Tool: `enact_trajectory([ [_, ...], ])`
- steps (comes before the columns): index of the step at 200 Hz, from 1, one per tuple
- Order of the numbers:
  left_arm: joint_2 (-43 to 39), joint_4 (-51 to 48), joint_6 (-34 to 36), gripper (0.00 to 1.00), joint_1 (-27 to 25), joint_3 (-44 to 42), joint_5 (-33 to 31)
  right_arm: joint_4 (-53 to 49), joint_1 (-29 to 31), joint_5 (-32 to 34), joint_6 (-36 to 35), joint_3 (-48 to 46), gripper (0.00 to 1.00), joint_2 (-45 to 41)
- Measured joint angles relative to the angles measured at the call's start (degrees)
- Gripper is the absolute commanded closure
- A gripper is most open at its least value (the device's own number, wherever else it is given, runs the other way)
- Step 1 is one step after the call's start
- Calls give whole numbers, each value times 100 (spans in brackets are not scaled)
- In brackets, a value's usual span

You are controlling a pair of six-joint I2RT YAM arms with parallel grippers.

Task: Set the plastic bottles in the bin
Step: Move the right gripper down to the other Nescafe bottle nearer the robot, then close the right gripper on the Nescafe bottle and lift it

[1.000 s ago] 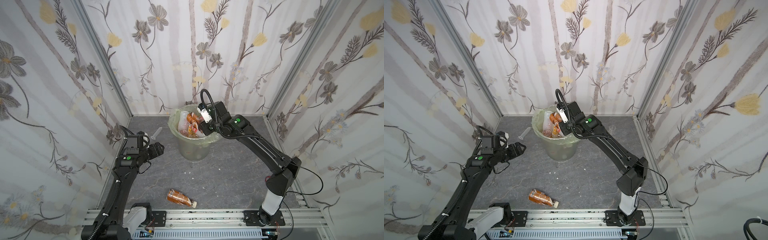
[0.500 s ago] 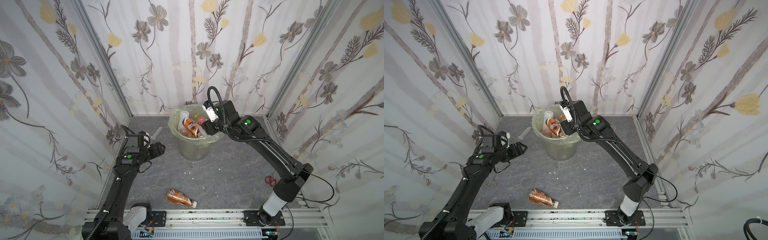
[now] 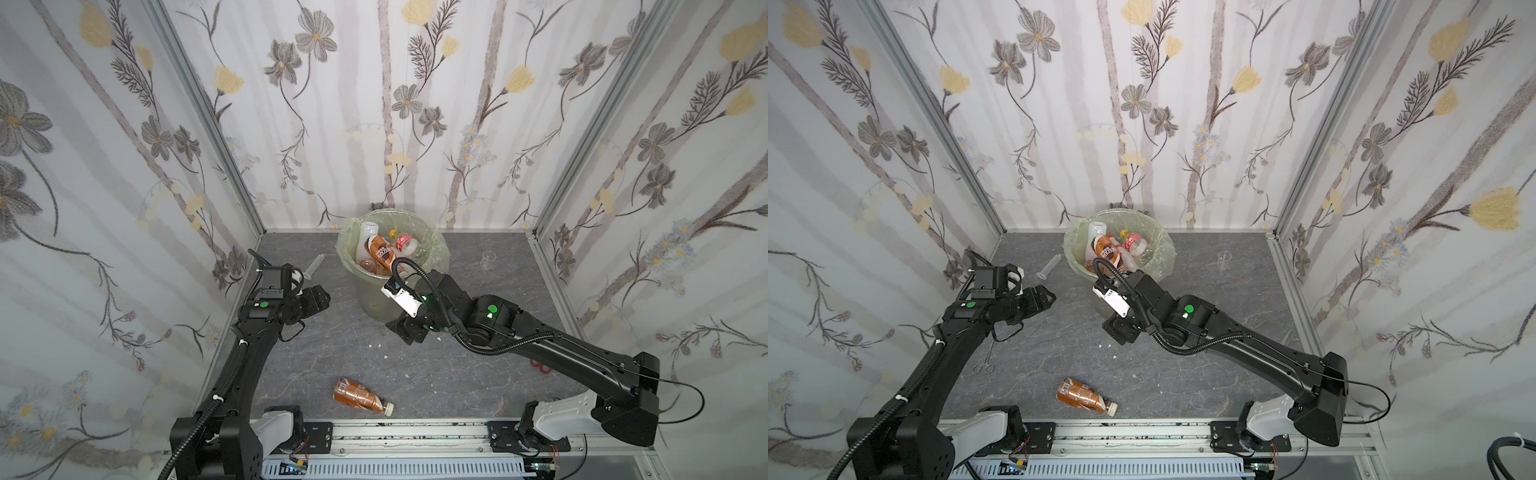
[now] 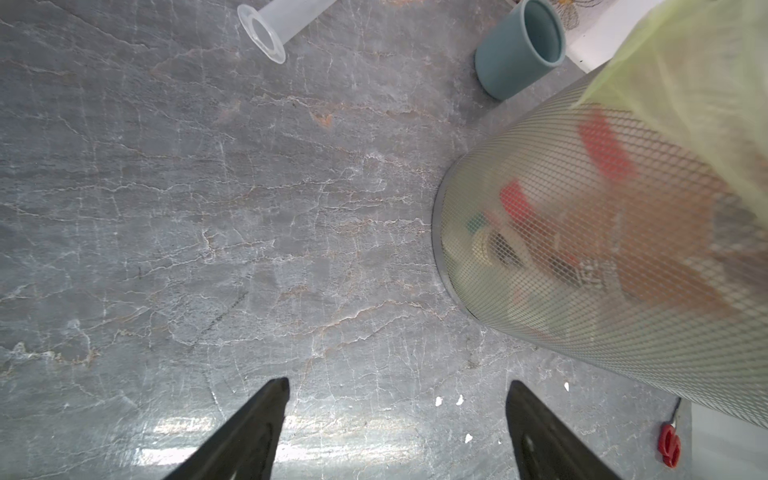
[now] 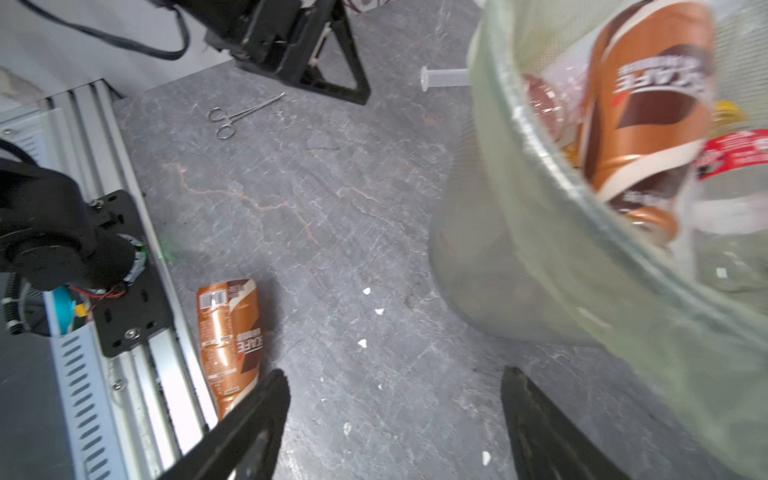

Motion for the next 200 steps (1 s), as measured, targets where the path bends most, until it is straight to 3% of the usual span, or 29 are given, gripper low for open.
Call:
enact_trajectory([
  [92, 151, 442, -225, 12, 0, -203, -551, 697, 1502, -319, 463, -695, 17, 1445],
  [200, 96, 879, -321, 7, 11, -332, -1003, 1226, 1790, -791, 807, -837, 25, 2371],
])
